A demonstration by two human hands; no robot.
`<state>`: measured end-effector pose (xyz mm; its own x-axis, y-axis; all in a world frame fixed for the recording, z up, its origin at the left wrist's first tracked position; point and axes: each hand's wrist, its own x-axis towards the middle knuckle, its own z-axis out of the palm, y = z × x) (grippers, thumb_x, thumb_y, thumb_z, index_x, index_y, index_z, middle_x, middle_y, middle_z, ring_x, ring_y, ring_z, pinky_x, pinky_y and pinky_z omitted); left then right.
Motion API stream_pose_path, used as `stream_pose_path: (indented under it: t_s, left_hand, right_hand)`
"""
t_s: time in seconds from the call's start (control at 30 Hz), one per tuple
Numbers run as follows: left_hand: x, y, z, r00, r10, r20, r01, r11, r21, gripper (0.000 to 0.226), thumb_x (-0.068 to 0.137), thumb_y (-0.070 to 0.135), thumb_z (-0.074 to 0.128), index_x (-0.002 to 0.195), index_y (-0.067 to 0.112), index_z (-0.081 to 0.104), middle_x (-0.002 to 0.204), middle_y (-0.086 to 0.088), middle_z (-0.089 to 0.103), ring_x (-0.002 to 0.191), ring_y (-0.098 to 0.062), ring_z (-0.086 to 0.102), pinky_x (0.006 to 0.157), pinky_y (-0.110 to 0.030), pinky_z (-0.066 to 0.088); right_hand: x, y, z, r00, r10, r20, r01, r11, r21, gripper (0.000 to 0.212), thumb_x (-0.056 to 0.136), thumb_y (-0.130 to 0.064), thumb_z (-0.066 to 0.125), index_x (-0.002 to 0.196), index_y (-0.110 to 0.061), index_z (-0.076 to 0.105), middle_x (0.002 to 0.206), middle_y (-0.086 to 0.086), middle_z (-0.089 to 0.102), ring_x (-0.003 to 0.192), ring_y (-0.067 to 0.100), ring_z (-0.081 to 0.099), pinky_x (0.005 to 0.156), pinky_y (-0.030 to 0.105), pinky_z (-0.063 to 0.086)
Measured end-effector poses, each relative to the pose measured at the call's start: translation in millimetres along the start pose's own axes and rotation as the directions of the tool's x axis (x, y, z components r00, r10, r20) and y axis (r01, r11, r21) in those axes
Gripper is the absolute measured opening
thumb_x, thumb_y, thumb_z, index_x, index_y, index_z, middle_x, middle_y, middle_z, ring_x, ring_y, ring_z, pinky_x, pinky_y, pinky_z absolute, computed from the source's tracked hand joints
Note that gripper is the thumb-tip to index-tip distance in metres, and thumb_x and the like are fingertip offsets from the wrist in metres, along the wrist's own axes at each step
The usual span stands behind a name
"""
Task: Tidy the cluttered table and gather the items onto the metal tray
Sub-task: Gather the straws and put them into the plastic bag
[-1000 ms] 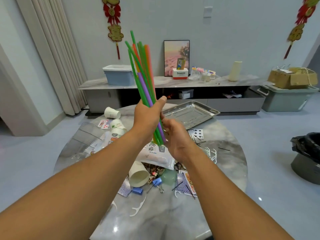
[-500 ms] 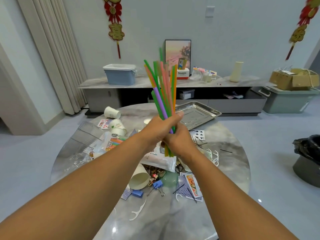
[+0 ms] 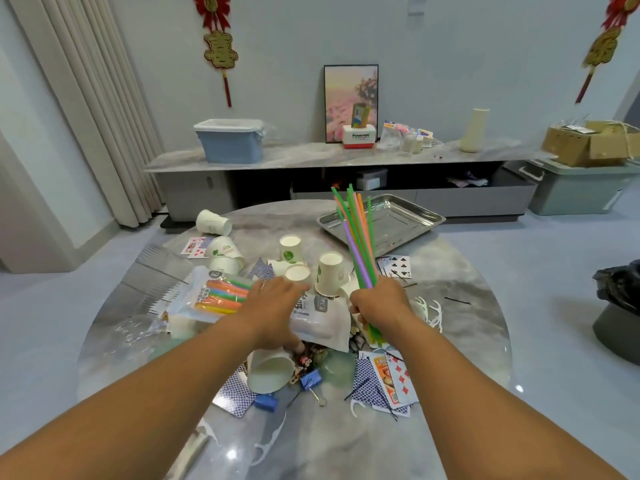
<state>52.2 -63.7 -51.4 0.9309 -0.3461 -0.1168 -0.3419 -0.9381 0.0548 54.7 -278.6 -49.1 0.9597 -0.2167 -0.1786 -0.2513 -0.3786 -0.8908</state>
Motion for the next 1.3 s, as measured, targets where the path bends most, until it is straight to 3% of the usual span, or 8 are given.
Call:
stream_pose_path:
  t_s: [0.23,0.37,0.47,0.57,0.7,0.9,1.1,1.3]
  left_hand:
    - [17.3,4.3,3.4,0.999,-0.005,0.054,0.001,0.997,0.076,0.118,0.071,0.057,0.082,0.160,0.036,0.009,0.166,-0.001,0.016,0.153,-0.026,0.012,0.124,-0.054,0.008]
    - [17.7,3.5,7.4,0.999,0.001,0.050,-0.005,0.997,0.075,0.116,0.069,0.057,0.083,0.159,0.035,0.013,0.162,0.003,0.025,0.148,-0.024,0.023,0.123,-0.051,0.014]
    - [16.1,3.0,-1.8,1.000,0.015,-0.003,-0.015,0.998,0.069,0.118,0.065,0.063,0.080,0.158,0.036,0.012,0.160,0.003,0.030,0.147,-0.023,0.027,0.123,-0.052,0.013]
    - [12.7,7.7,-31.9,0.996,0.038,-0.080,-0.035,0.999,0.035,0.127,0.061,0.077,0.076,0.158,0.037,0.004,0.163,0.003,0.029,0.150,-0.022,0.026,0.124,-0.054,0.010]
    - [-0.7,22.7,-95.3,0.973,0.094,-0.213,-0.084,0.995,0.055,0.135,0.050,0.085,0.072,0.155,0.038,0.001,0.159,0.002,0.039,0.142,-0.022,0.041,0.119,-0.049,0.024]
    - [-36.9,42.1,-157.5,0.946,0.091,-0.311,-0.195,0.927,-0.322,0.123,0.054,0.063,0.087,0.152,0.047,0.014,0.134,0.012,0.060,0.117,-0.018,0.061,0.099,-0.039,0.049]
    - [-81.6,52.3,-172.7,0.867,-0.008,-0.499,-0.358,0.687,-0.632,0.087,0.060,0.031,0.096,0.134,0.032,0.051,0.107,0.027,0.066,0.098,0.010,0.063,0.073,-0.007,0.047]
    - [-121.2,59.2,-152.9,0.906,0.089,-0.414,-0.405,0.465,-0.787,0.099,0.053,0.038,0.096,0.140,0.037,0.048,0.130,0.014,0.064,0.121,-0.006,0.060,0.093,-0.025,0.053]
  right_hand:
    - [4.6,9.9,28.2,0.992,0.124,0.035,-0.116,0.977,-0.179,0.019,0.086,-0.011,0.061,0.083,-0.015,0.043,0.081,0.008,0.064,0.057,0.021,0.074,0.064,0.041,0.065]
    - [4.4,5.4,32.9,0.997,0.077,0.024,-0.069,0.965,-0.253,0.018,0.083,-0.012,0.062,0.096,-0.013,0.050,0.084,0.008,0.066,0.070,0.024,0.072,0.061,0.034,0.061]
    - [3.4,-14.8,24.3,0.990,-0.032,0.138,0.036,0.999,-0.027,0.029,0.081,-0.008,0.067,0.107,-0.007,0.055,0.084,0.009,0.062,0.064,0.019,0.065,0.053,0.030,0.056]
    - [-7.5,-49.6,1.0,0.931,-0.235,0.278,0.181,0.961,0.207,0.024,0.082,0.003,0.068,0.096,-0.010,0.054,0.067,0.004,0.055,0.043,0.006,0.052,0.043,0.021,0.046]
    - [-27.3,-92.3,-31.8,0.866,-0.445,0.228,0.382,0.883,0.273,0.017,0.081,0.006,0.067,0.084,-0.007,0.057,0.054,0.002,0.054,0.043,0.012,0.051,0.041,0.022,0.043]
    - [-67.6,-136.8,-62.2,0.771,-0.602,0.210,0.483,0.766,0.423,0.017,0.082,0.002,0.072,0.080,-0.009,0.061,0.056,0.004,0.055,0.051,0.018,0.053,0.051,0.029,0.048]
    - [-100.6,-168.5,-75.8,0.802,-0.586,0.115,0.320,0.584,0.745,0.012,0.089,-0.007,0.070,0.080,-0.007,0.063,0.071,0.009,0.065,0.048,0.013,0.049,0.048,0.026,0.044]
    - [-124.9,-187.7,-84.9,0.841,-0.461,0.283,-0.121,0.350,0.929,0.024,0.097,-0.015,0.058,0.075,-0.019,0.048,0.057,-0.006,0.048,0.044,0.006,0.045,0.045,0.020,0.042]
